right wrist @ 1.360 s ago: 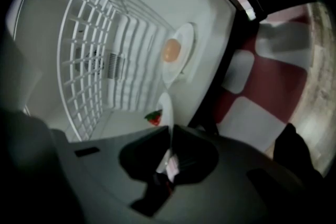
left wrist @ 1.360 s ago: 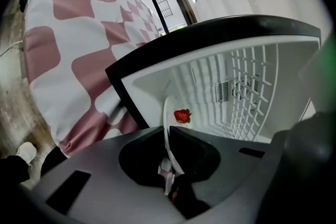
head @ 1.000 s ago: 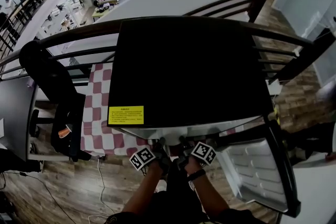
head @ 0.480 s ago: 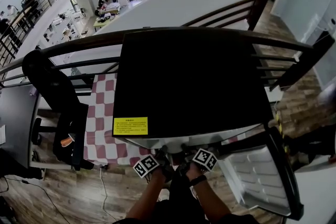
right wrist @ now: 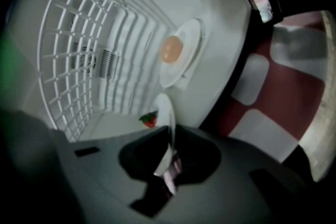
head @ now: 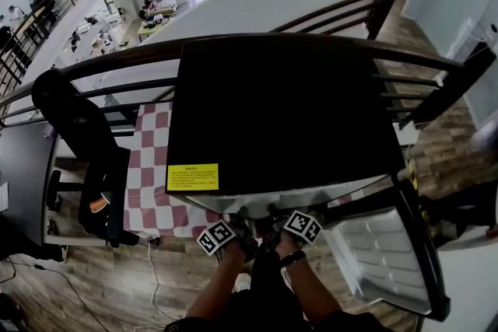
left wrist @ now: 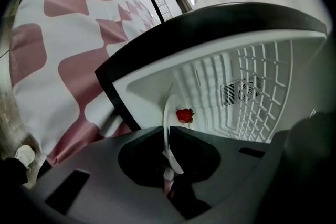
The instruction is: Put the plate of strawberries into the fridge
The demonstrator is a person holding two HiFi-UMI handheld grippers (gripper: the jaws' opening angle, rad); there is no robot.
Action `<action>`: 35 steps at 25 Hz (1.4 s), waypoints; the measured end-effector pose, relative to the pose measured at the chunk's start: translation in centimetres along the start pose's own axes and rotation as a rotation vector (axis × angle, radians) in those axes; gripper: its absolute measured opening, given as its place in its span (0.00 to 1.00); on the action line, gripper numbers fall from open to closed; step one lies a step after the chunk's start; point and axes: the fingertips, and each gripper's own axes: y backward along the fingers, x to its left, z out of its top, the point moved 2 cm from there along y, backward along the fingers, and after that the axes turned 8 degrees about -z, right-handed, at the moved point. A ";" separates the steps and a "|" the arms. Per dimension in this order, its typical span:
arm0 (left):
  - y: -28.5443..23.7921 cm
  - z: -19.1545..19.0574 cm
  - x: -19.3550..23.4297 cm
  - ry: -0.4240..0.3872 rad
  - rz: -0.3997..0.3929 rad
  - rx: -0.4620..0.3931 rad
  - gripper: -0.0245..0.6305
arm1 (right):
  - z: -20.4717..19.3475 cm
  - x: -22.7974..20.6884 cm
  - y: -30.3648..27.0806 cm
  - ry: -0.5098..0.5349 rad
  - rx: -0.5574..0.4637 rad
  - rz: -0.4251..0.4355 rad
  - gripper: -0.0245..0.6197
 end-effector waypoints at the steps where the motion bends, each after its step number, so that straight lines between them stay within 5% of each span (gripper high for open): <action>1: 0.0 0.0 -0.1 0.000 0.000 0.006 0.09 | 0.0 0.0 0.0 0.006 -0.003 0.001 0.09; 6: 0.0 -0.2 -0.7 -0.073 0.008 0.059 0.11 | 0.3 0.3 0.3 0.143 -0.030 -0.034 0.12; 11: 0.3 -0.2 -1.0 -0.294 0.072 0.129 0.17 | 0.8 0.8 0.6 0.352 -0.085 -0.066 0.22; 16: 0.5 -0.1 -1.5 -0.434 0.085 0.146 0.21 | 1.3 2.2 0.8 0.600 -0.150 -0.088 0.47; 20: 0.7 -0.5 -2.1 -0.558 0.087 0.172 0.23 | 2.3 3.2 1.7 0.707 -0.213 -0.075 0.50; 28: 1.8 -0.9 -2.8 -0.832 0.094 0.188 0.30 | 2.4 2.5 3.9 0.760 -0.257 -0.052 0.50; 35: 3.3 -0.7 -3.0 -0.933 0.083 0.185 0.35 | 1.0 1.6 4.7 0.780 -0.223 -0.030 0.50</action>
